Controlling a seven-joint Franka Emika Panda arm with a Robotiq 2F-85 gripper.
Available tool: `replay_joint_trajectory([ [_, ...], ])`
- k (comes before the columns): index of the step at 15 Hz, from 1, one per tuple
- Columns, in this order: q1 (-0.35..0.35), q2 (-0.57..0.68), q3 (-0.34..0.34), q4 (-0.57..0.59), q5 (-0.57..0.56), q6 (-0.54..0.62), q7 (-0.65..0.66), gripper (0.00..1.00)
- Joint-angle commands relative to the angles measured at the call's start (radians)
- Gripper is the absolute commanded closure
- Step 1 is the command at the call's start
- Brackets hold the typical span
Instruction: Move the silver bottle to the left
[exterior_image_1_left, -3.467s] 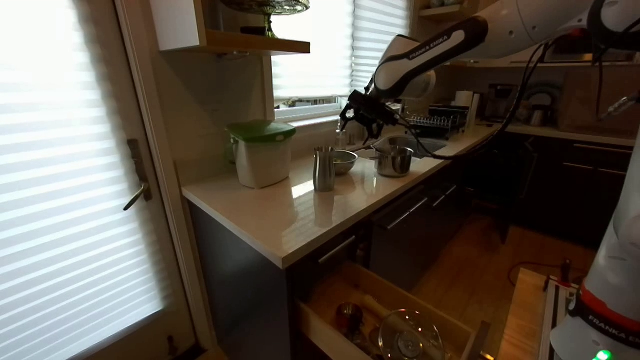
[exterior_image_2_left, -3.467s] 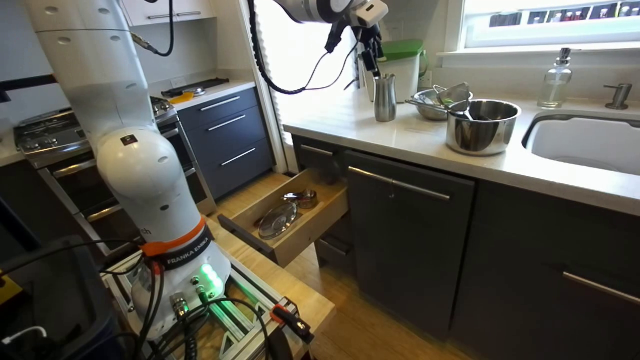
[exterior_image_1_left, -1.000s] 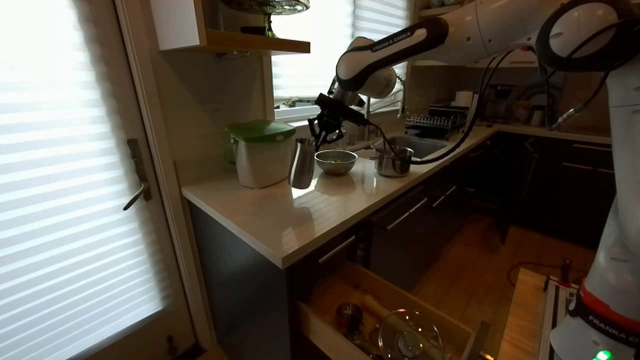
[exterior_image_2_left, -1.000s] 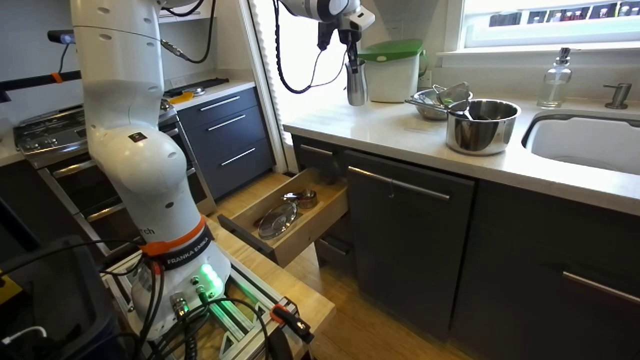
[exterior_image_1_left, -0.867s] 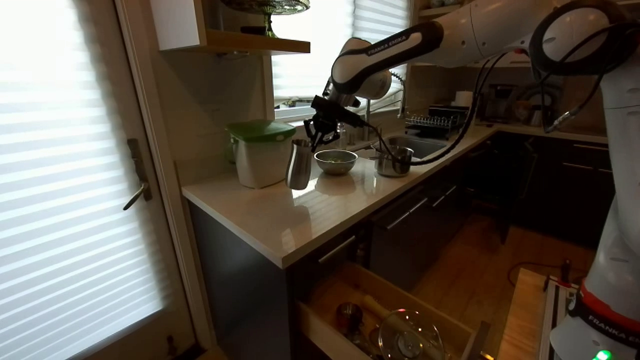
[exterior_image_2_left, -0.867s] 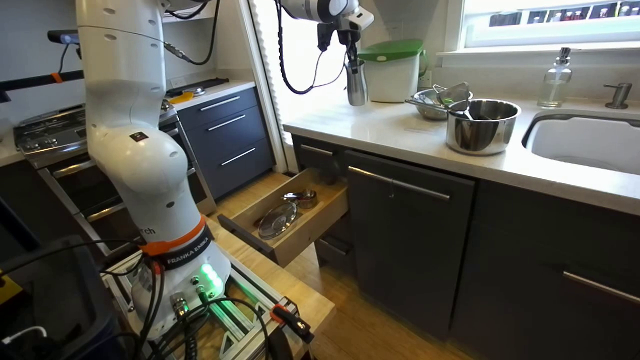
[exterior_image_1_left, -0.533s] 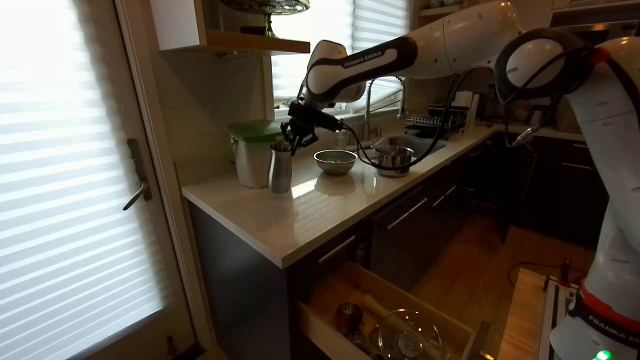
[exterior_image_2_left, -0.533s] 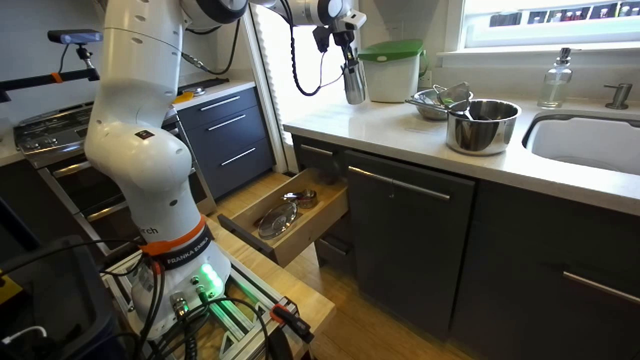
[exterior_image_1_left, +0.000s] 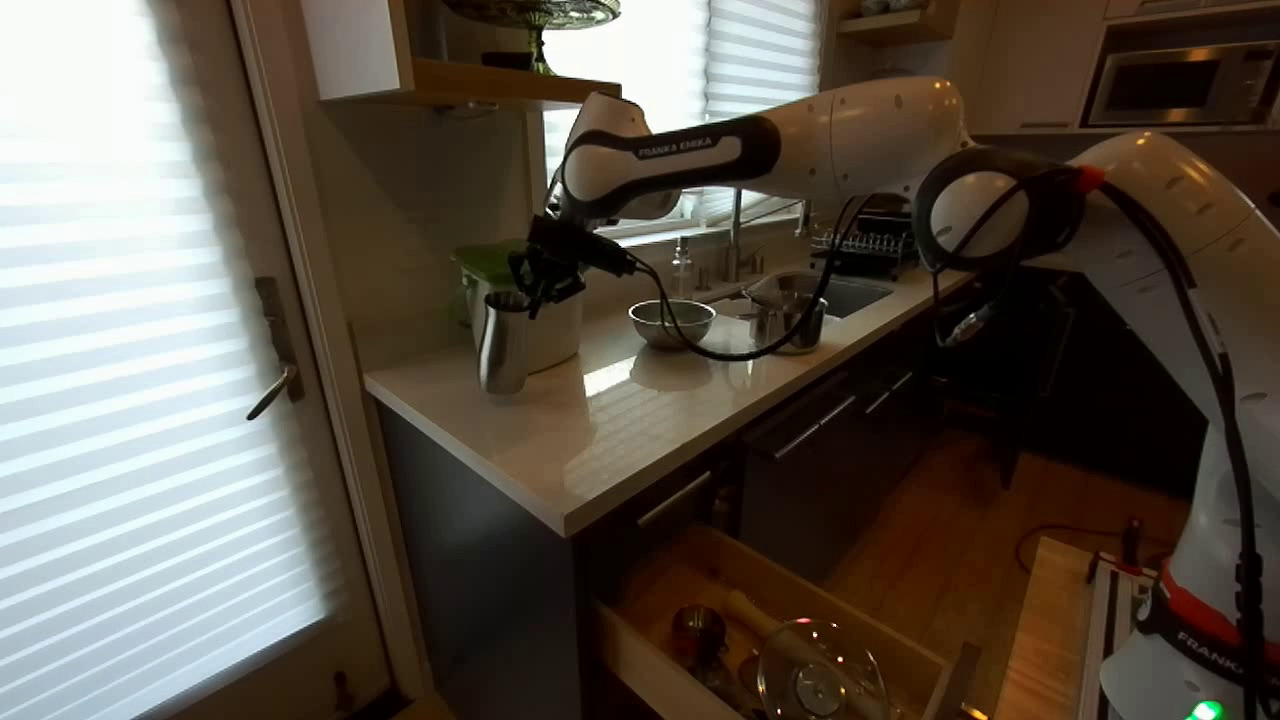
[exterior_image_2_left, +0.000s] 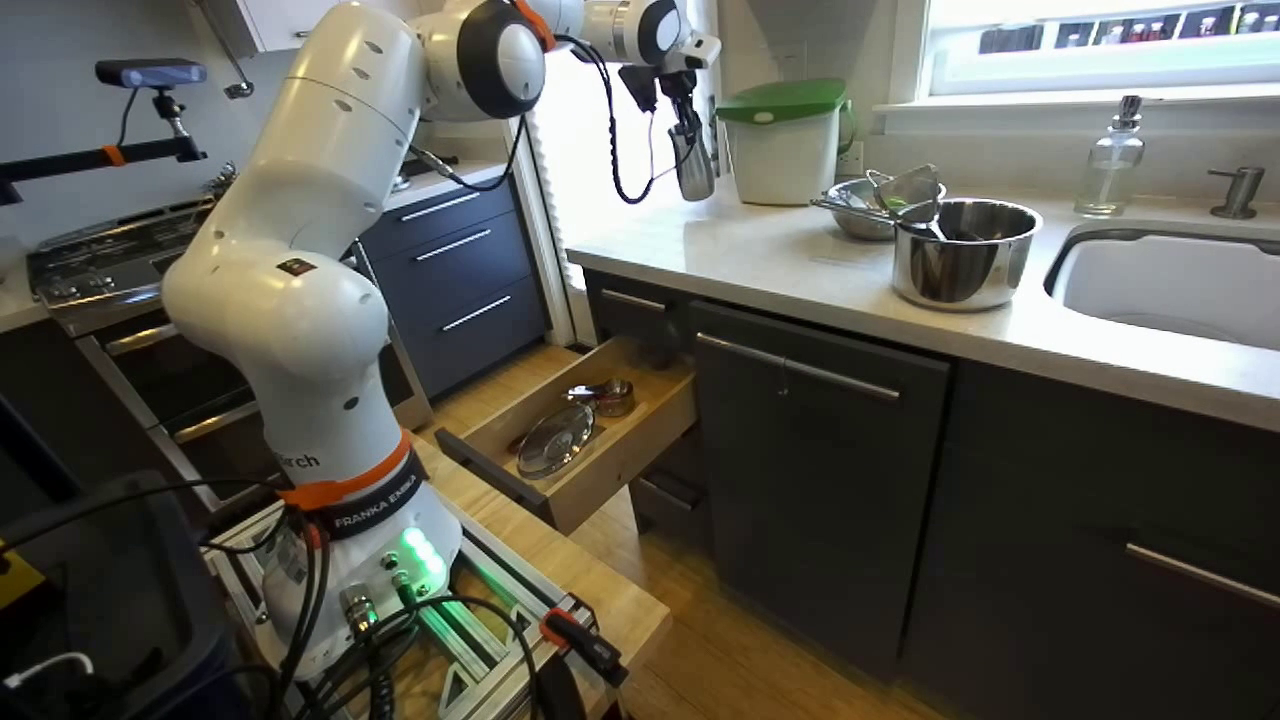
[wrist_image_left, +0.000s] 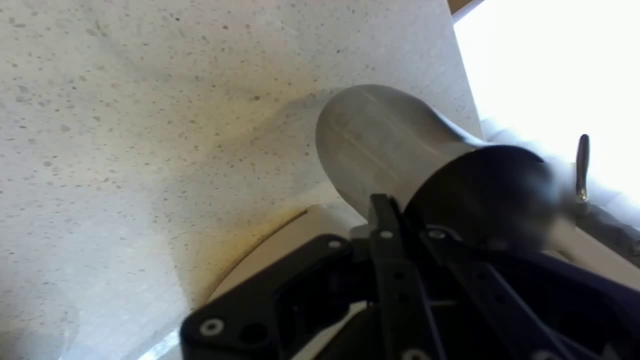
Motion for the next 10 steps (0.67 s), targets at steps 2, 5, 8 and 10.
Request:
replay_joint_trajectory([
  [2,0.007,0.123,0.03,0.22,0.048,-0.113,-0.057,0.99],
  [5,0.009,0.161,0.033,0.291,0.063,-0.163,-0.055,0.99],
  [8,0.001,0.186,0.054,0.326,0.061,-0.19,-0.052,0.99],
  [10,0.0,0.201,0.056,0.344,0.062,-0.209,-0.049,0.99],
])
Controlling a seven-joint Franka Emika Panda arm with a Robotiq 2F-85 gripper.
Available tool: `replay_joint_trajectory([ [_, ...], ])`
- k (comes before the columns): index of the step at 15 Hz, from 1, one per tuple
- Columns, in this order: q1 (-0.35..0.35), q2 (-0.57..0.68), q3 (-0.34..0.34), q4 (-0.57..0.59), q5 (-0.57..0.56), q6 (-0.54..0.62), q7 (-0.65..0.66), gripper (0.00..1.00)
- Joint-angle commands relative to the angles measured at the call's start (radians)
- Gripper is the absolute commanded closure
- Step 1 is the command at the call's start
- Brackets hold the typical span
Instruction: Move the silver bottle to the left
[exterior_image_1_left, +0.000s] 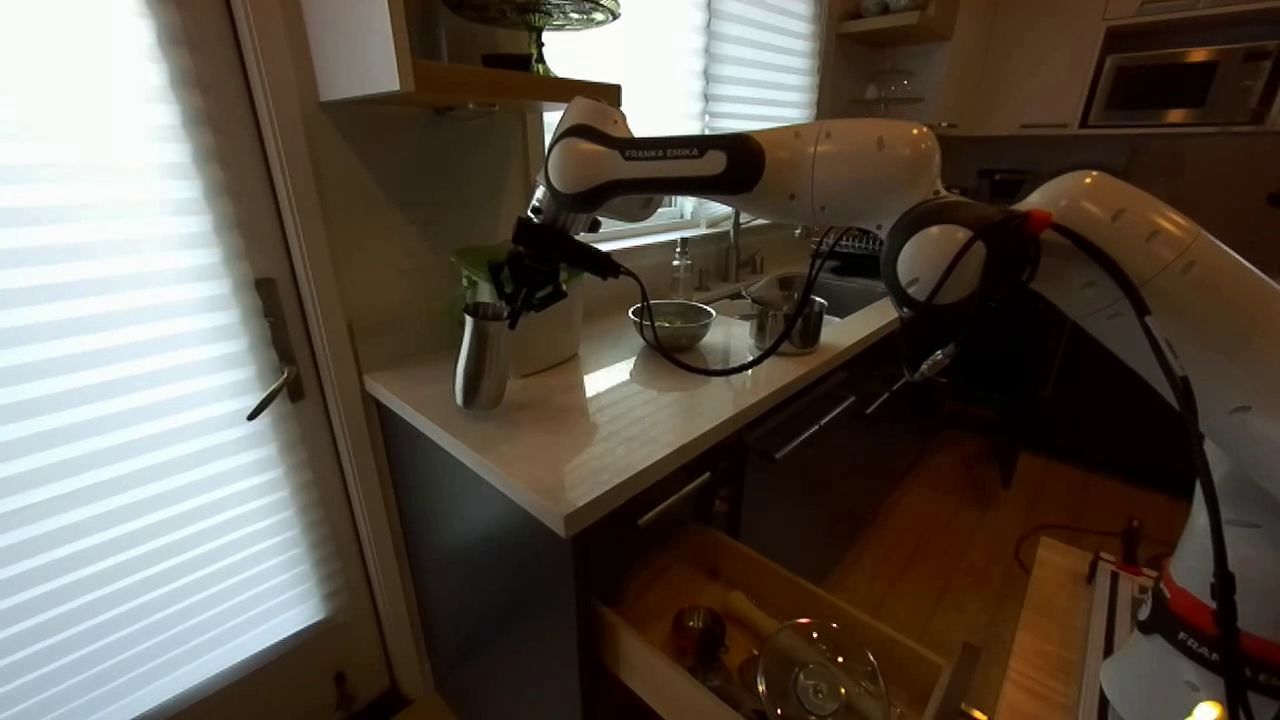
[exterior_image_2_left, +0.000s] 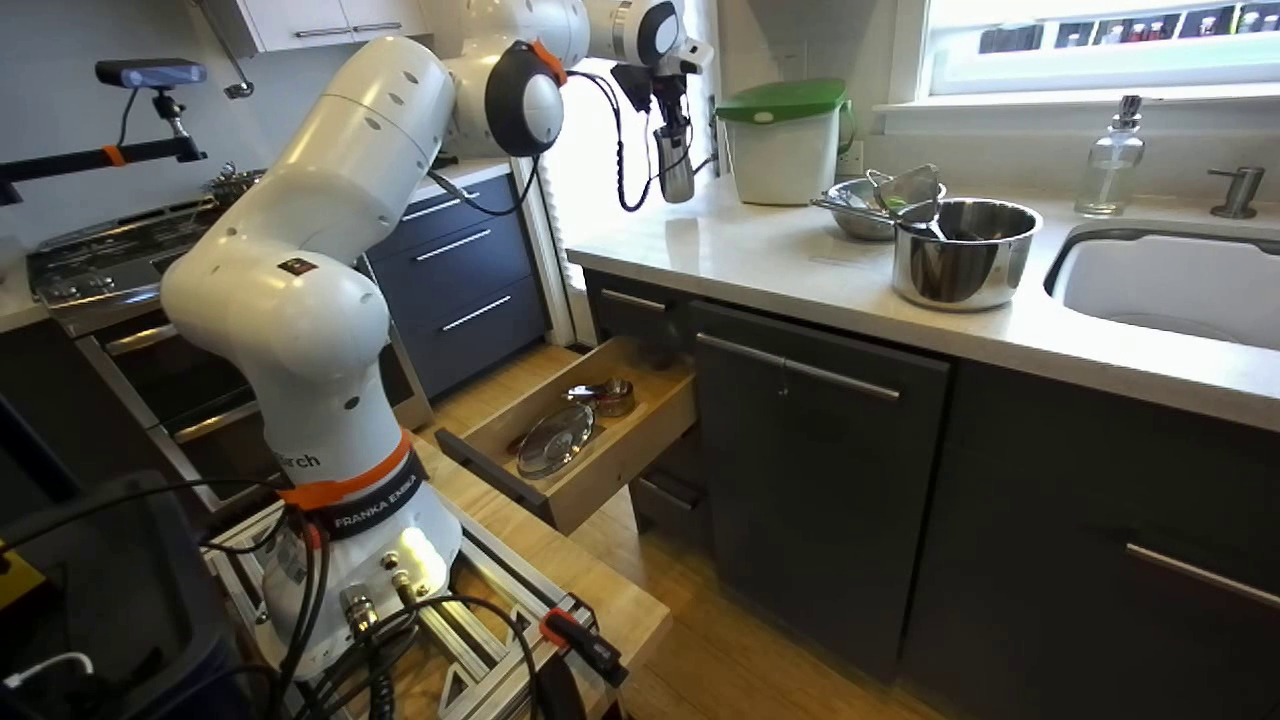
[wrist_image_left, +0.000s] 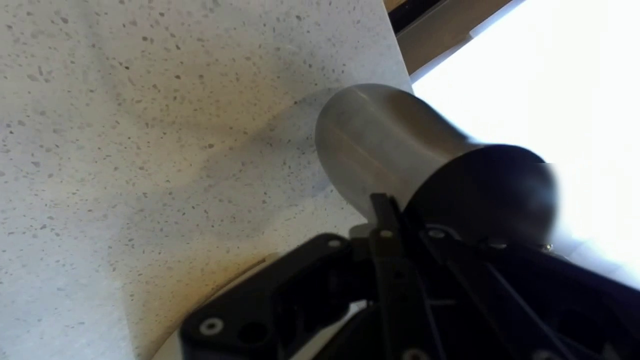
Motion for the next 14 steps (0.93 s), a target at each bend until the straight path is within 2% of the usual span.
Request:
replay_joint_trajectory([
  [1,-0.009,0.06,0.019,0.095,0.017,-0.056,-0.011,0.99],
  [7,-0.01,0.088,0.024,0.129,0.016,-0.077,-0.011,0.99],
  [8,-0.009,0.091,0.024,0.133,0.014,-0.083,-0.01,0.71],
  [10,-0.007,0.092,0.023,0.14,0.011,-0.088,-0.007,0.63],
  [14,-0.002,0.075,0.018,0.147,0.002,-0.084,0.002,0.34],
])
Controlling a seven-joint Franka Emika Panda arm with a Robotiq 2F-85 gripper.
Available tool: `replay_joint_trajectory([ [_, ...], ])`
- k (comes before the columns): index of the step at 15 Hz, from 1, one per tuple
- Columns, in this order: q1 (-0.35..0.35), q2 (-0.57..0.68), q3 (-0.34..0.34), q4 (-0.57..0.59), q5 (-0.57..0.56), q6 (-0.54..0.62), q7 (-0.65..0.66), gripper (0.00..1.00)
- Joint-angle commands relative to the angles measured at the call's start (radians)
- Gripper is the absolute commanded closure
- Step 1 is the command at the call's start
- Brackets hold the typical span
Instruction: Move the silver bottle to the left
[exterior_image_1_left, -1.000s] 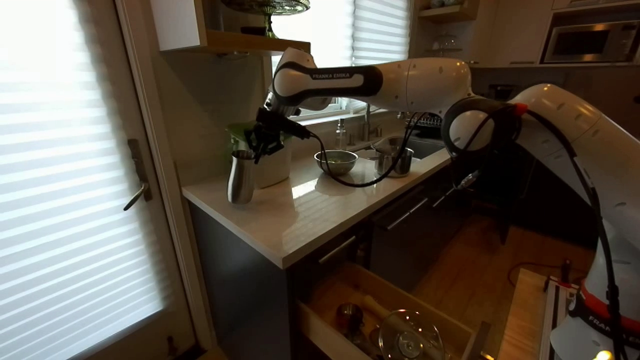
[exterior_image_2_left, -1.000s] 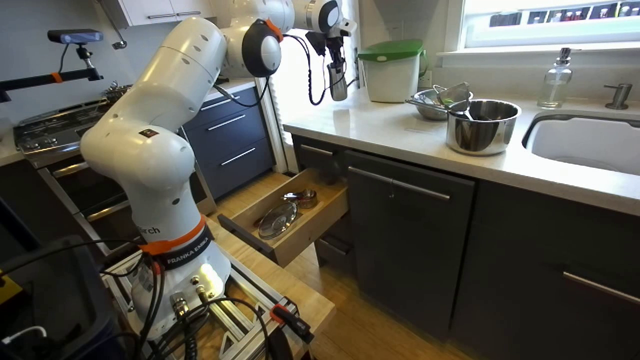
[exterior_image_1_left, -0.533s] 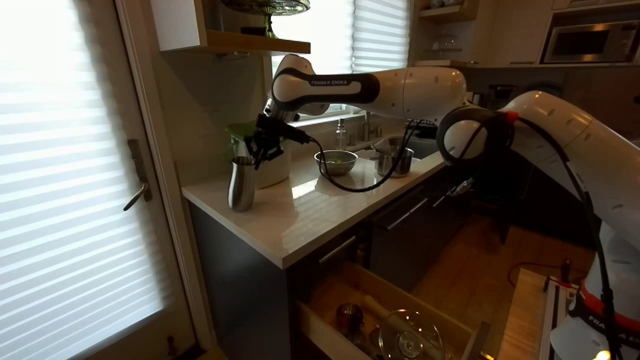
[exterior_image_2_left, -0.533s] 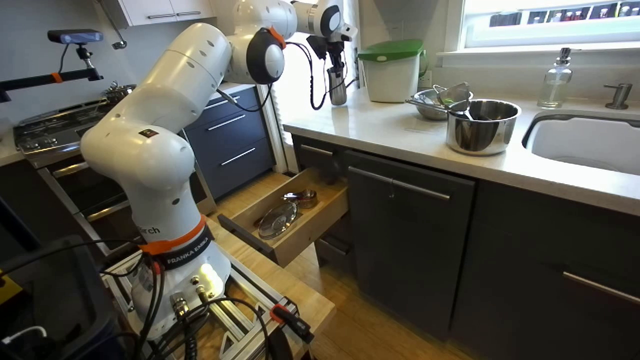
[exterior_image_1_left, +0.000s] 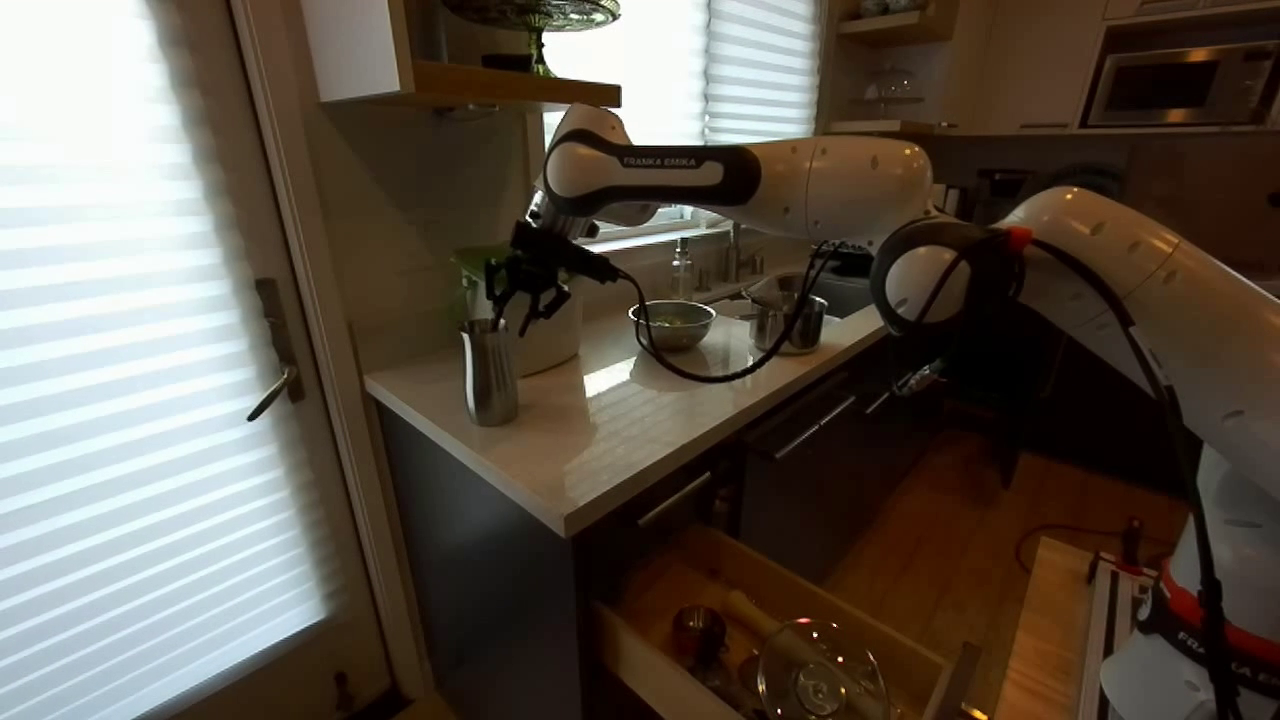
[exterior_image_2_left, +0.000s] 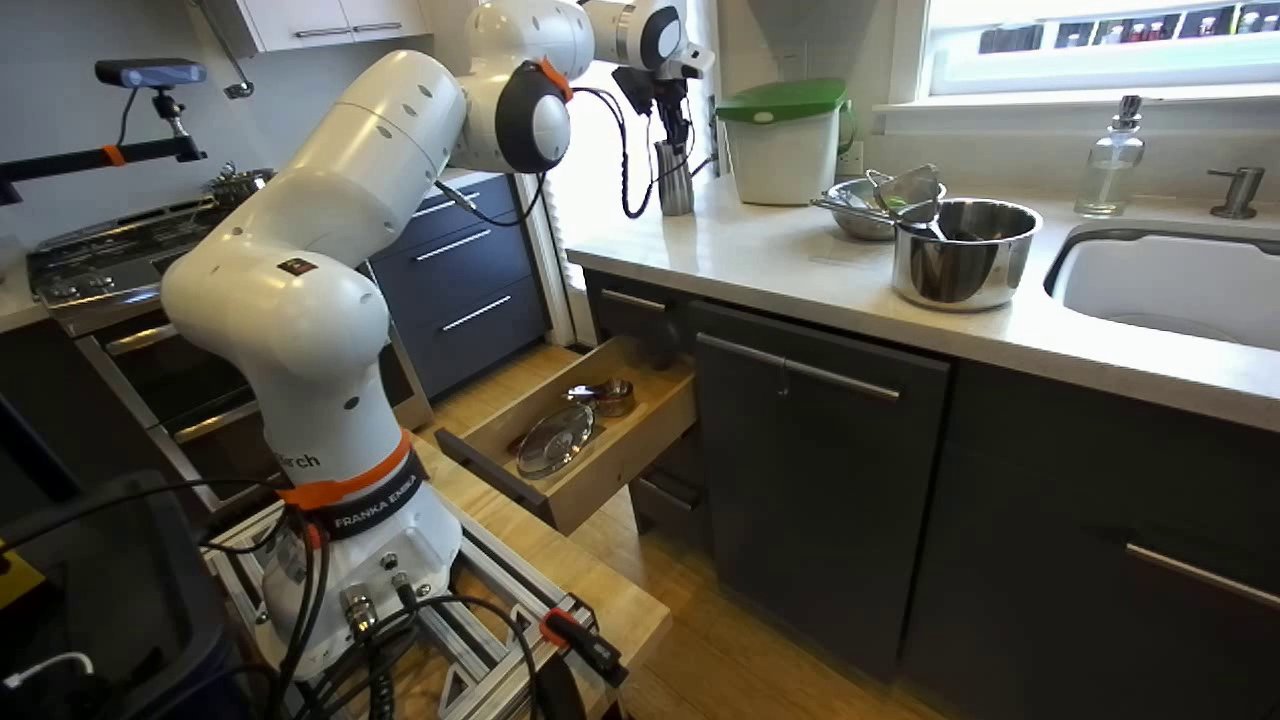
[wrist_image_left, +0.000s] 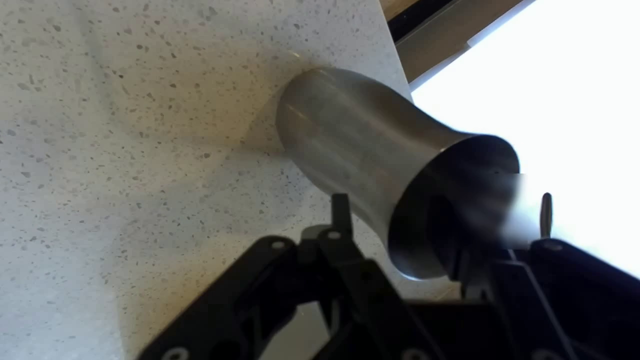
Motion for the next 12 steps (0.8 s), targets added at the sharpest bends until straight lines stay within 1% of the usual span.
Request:
replay_joint_trajectory([
  [1,0.003,0.002,0.001,0.047,-0.002,-0.032,0.002,0.25],
  [4,0.006,-0.02,0.005,0.043,0.0,-0.026,-0.009,0.03],
  [5,0.01,-0.027,0.003,0.042,-0.003,-0.021,-0.008,0.0],
  [7,0.019,-0.058,-0.008,0.034,-0.019,-0.025,-0.009,0.0],
  [9,0.001,-0.121,0.018,-0.003,-0.001,-0.147,-0.058,0.0],
  [10,-0.007,-0.158,0.027,-0.021,0.004,-0.229,-0.095,0.0],
  [12,-0.003,-0.217,0.016,-0.033,-0.017,-0.365,-0.14,0.0],
])
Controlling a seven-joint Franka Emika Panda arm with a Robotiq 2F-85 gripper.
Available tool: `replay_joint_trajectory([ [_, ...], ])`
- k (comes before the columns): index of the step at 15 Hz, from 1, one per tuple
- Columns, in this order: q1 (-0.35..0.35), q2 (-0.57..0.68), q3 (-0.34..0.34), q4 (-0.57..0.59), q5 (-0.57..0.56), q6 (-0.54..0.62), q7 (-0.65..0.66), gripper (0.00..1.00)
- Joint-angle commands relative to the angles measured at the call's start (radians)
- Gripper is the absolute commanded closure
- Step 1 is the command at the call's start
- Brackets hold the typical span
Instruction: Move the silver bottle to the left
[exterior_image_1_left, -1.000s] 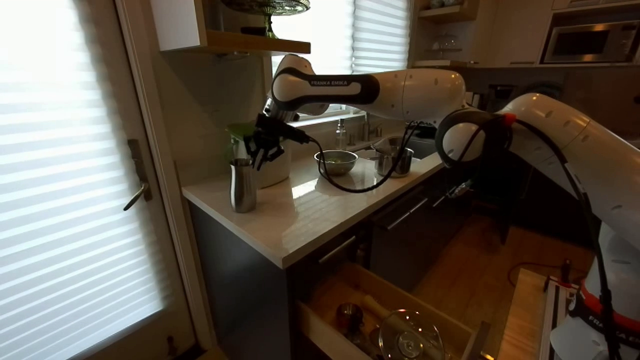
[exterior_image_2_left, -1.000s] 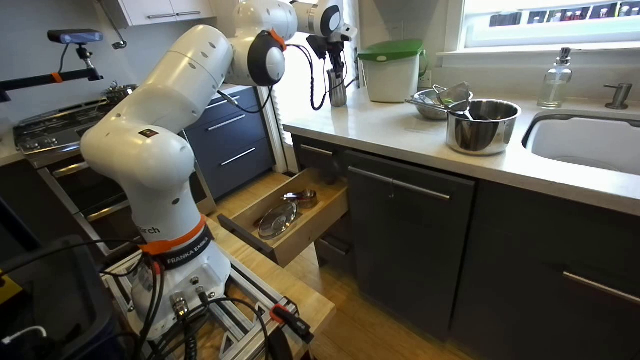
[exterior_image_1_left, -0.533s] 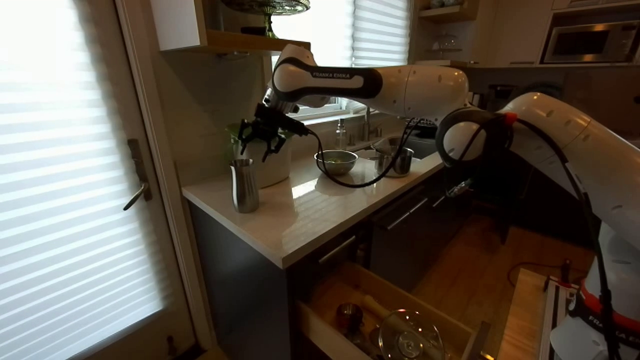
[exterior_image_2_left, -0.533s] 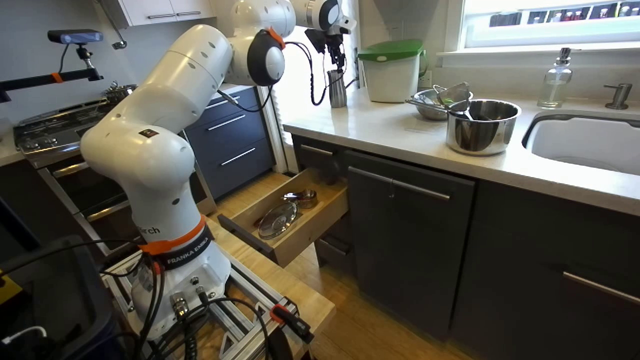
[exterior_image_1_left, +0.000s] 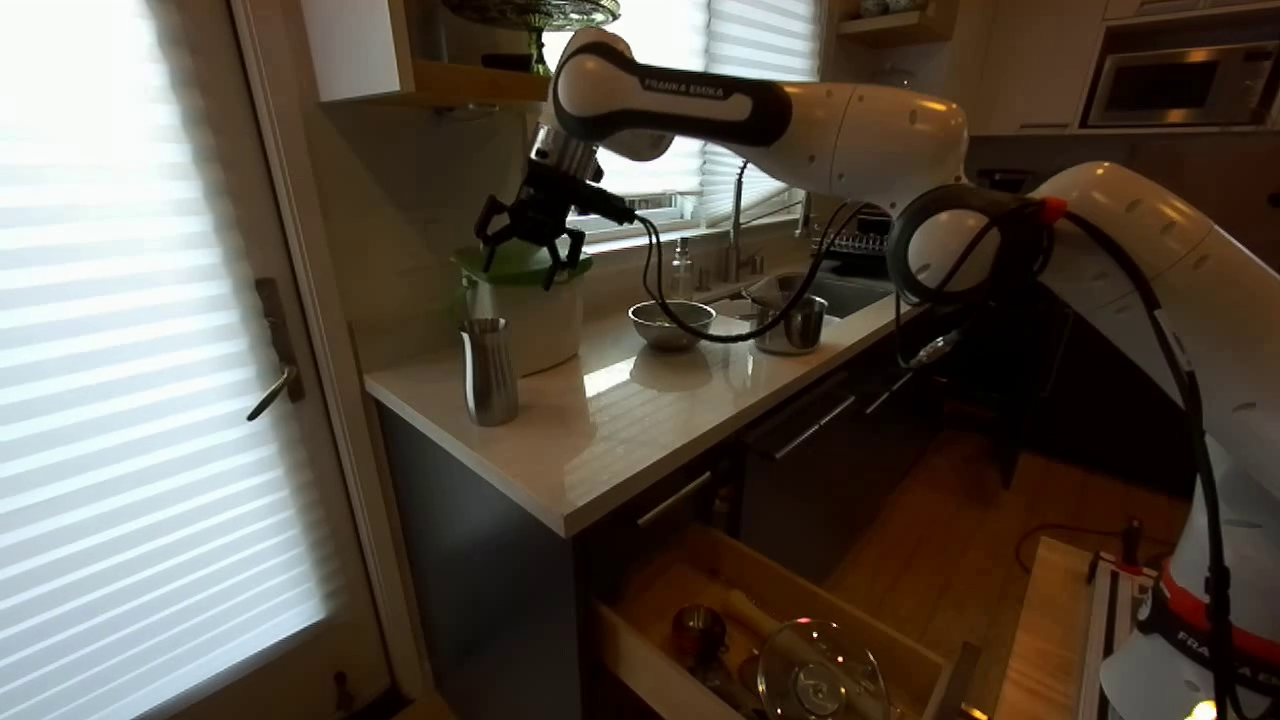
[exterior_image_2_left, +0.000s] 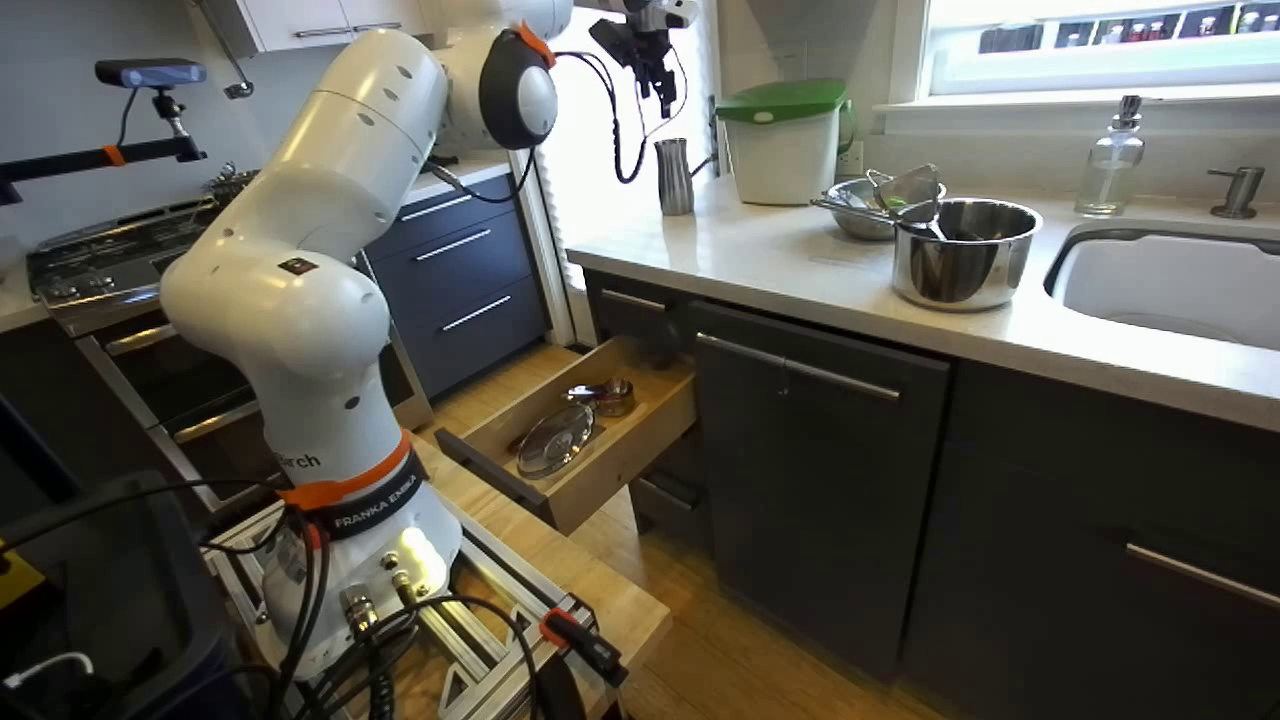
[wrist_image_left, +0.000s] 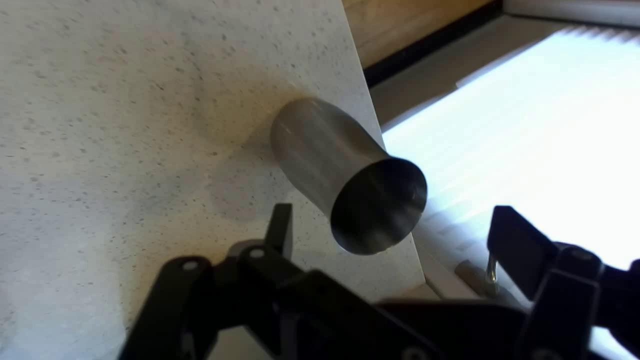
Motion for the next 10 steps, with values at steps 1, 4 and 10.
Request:
replay_joint_trajectory([
  [1,-0.007,-0.135,0.003,-0.076,-0.017,-0.228,-0.094,0.0],
  [4,0.004,-0.21,-0.006,-0.079,-0.039,-0.383,-0.174,0.0],
  [10,0.04,-0.246,-0.006,-0.022,-0.115,-0.417,-0.28,0.0],
])
